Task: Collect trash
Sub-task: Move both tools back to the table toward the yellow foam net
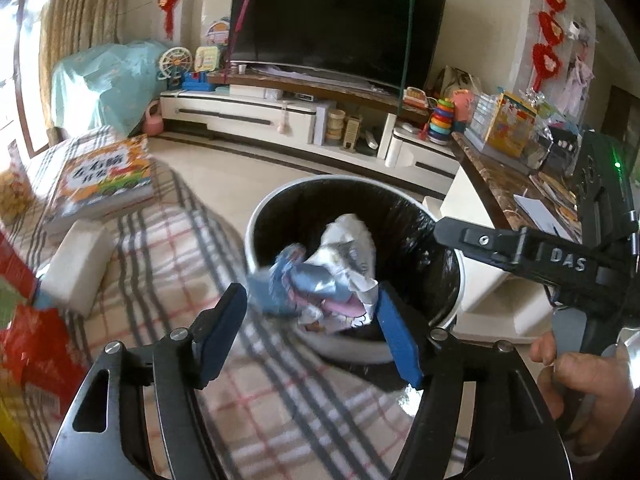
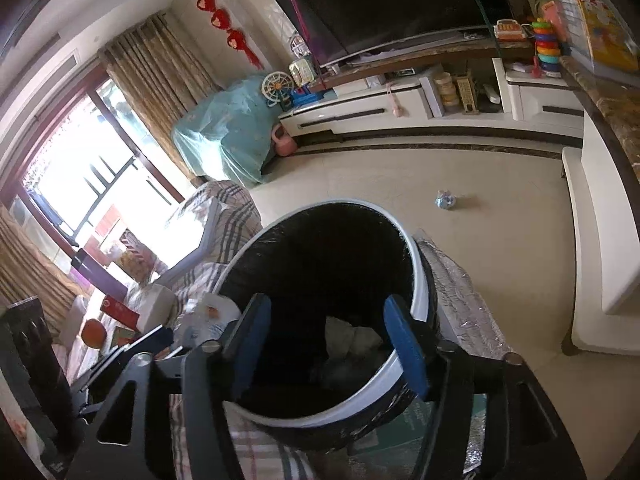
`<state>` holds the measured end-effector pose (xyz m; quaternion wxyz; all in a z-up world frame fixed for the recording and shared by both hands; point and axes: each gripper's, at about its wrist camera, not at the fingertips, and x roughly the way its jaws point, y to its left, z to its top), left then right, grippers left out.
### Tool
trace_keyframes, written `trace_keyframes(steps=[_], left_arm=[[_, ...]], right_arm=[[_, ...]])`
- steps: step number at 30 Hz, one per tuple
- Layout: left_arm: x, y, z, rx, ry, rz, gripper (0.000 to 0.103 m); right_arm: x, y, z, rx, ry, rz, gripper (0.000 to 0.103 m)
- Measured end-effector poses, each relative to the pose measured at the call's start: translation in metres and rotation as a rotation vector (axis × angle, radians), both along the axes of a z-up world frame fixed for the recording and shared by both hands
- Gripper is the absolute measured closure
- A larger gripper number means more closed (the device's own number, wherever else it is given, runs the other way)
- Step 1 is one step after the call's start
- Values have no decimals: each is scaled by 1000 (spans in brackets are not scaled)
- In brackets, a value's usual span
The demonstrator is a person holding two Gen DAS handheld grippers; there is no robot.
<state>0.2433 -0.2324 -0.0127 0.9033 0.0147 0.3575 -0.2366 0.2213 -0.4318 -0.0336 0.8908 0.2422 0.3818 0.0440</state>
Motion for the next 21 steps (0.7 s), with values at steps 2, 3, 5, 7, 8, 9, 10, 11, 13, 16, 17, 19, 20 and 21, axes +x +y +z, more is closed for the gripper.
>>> trace_keyframes(steps=[2, 3, 5, 7, 8, 9, 10, 11, 13, 16, 17, 19, 20, 21], left_arm=[[-4, 6, -2, -8, 3, 12, 32], [-5, 9, -2, -11, 7, 18, 32], [-8, 13, -3, -22, 10, 28, 32], [-10, 17, -3, -30, 13, 38, 32], [-10, 19, -3, -32, 13, 44, 32], [-11, 20, -3, -32, 14, 46, 32], [-11, 21, -4, -34, 14, 48, 32], [-12, 22, -4, -36, 14, 51, 32], [-15, 24, -3, -40, 12, 54, 32], [-22, 31, -4, -39, 4, 60, 32], [-26, 34, -5, -39, 4, 64, 32], [-33, 42, -10, -37, 10, 76, 32], [-37, 46, -12, -36, 15, 82, 32], [-39, 50, -14, -36, 20, 88, 32]], right_arm=[[-6, 5, 1, 6, -14, 4, 25], [-9, 9, 2, 8, -20, 7, 24], [-15, 15, 2, 11, -27, 14, 24], [-20, 19, 4, 12, -39, 12, 24], [-22, 21, 5, 11, -43, 11, 24], [-25, 23, 6, 8, -50, 9, 24], [-26, 23, 7, 6, -52, 7, 24], [-28, 24, 7, 7, -55, 3, 24], [-31, 24, 9, 13, -56, -3, 24], [-34, 25, 10, 17, -59, -5, 24], [-35, 26, 10, 16, -59, -3, 24], [-38, 30, 12, 16, -62, 3, 23], [-39, 31, 12, 17, -64, 6, 22], [-41, 35, 12, 17, -65, 9, 21]])
